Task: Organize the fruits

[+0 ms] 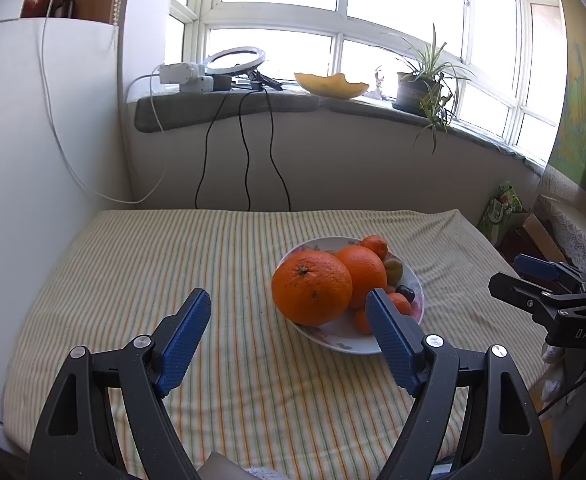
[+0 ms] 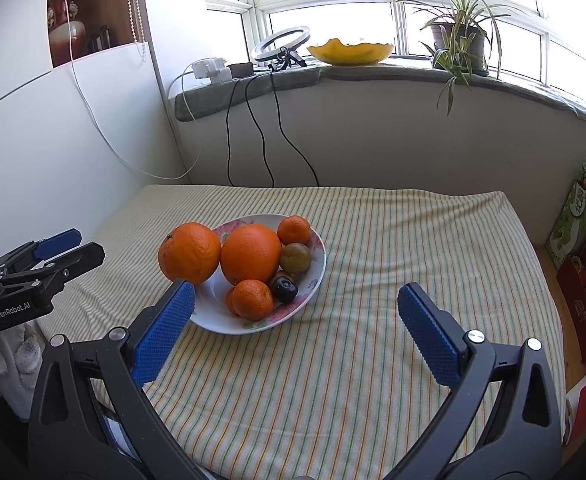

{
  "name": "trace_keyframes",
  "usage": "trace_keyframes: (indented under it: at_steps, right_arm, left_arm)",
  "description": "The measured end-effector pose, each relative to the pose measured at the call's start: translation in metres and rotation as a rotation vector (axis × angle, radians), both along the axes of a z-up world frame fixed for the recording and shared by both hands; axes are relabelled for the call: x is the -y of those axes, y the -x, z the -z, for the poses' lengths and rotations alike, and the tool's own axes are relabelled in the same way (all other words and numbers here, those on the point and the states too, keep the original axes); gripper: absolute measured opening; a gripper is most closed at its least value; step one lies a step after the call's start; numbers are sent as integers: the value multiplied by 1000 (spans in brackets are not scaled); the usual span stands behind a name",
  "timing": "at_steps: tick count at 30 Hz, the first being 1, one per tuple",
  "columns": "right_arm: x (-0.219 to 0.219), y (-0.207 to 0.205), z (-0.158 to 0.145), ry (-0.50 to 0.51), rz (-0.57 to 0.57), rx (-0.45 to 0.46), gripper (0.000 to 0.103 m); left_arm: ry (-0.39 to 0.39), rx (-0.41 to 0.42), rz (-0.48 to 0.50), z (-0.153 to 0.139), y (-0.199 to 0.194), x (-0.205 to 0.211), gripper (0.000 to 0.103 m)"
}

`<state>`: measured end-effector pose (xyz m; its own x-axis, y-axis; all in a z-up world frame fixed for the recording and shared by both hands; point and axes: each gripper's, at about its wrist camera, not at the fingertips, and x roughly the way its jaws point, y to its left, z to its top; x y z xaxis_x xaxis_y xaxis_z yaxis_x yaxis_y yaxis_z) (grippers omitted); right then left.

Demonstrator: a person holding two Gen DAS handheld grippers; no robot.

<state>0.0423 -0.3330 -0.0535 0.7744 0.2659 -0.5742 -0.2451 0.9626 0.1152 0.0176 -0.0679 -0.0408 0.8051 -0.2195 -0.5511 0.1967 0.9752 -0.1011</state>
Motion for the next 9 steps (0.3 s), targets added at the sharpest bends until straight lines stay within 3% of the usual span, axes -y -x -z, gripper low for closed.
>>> trace_keyframes:
  at_steps: [9]
  right_arm:
    - [0, -1, 3, -1, 5, -8, 103]
  left_arm:
    - [4, 7, 7, 2, -1, -2, 80]
